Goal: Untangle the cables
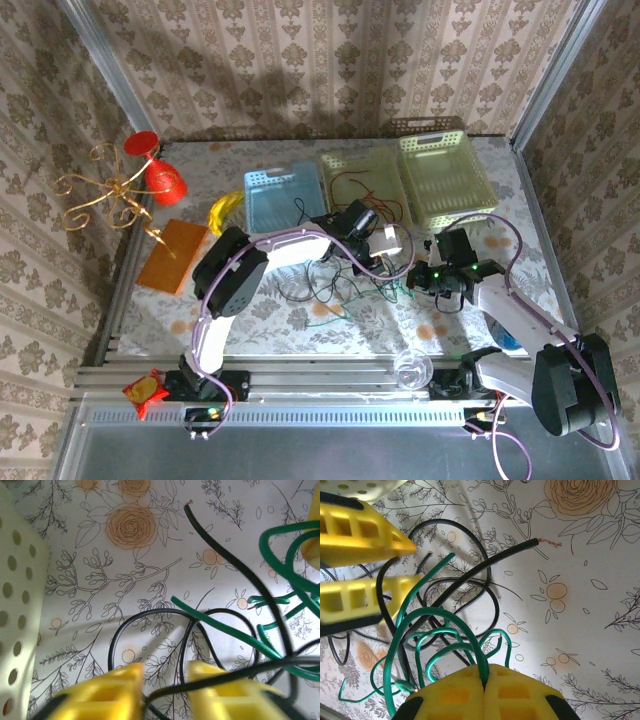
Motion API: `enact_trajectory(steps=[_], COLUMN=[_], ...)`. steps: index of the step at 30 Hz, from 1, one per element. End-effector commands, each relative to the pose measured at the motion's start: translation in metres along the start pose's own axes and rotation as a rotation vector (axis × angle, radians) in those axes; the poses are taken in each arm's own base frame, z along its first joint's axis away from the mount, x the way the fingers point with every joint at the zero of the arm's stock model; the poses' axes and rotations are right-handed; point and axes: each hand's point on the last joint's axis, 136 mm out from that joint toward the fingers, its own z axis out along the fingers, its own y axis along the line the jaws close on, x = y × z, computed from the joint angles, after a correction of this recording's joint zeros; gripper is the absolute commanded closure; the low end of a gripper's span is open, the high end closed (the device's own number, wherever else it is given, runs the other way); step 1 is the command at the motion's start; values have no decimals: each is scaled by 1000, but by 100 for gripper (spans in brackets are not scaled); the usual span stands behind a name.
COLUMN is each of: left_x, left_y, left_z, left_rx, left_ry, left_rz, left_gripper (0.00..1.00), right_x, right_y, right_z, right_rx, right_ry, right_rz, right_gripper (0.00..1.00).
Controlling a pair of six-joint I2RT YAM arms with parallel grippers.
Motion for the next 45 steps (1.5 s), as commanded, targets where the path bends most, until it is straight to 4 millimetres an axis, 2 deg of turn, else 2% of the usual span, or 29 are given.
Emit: enact_trajectory(steps=[1, 2, 5, 8, 16, 21, 25, 30, 32, 35, 38, 39, 42, 45], left_x=[-14, -16, -29, -49, -86, -108, -110, -93, -81, -50, -4, 17, 49, 72], left_y=[4, 5, 12, 19, 30, 32, 49, 77, 90, 115, 147, 162, 188, 205], left_z=[3, 3, -9, -38, -142, -203, -253, -314, -328, -336, -335, -336, -314, -292], left_rx=[-21, -30, -88, -181, -441, -471, -506, -500, -533, -649, -765, -802, -853, -887], left_ry=[-30, -33, -72, -163, -397, -561, -688, -884, -899, -844, -781, -758, -652, -571], left_rz=[12, 9, -6, -12, -50, -118, -208, -380, -429, -504, -649, -704, -764, -804], left_gripper=[94, 100, 100, 100, 100, 100, 100, 100, 100, 100, 100, 100, 100, 100], right_x=[11, 11, 11, 9, 9, 9, 7, 7, 6, 6, 6, 5, 4, 3], right_y=[-6, -6, -9, -13, -28, -32, -32, -33, -33, -33, -33, -32, -30, -28], right_z=[1, 1, 0, 0, 3, 5, 4, 3, 3, 2, 2, 2, 2, 0], right_rx=[9, 10, 22, 42, 87, 96, 94, 94, 94, 91, 89, 86, 75, 72], right_ry=[34, 33, 29, 16, -12, -10, -14, -18, -20, -21, -22, -23, -24, -26], right_rz=[15, 14, 20, 32, 86, 101, 103, 107, 107, 106, 105, 102, 95, 92], right_gripper=[100, 100, 100, 100, 100, 100, 100, 100, 100, 100, 100, 100, 100, 100])
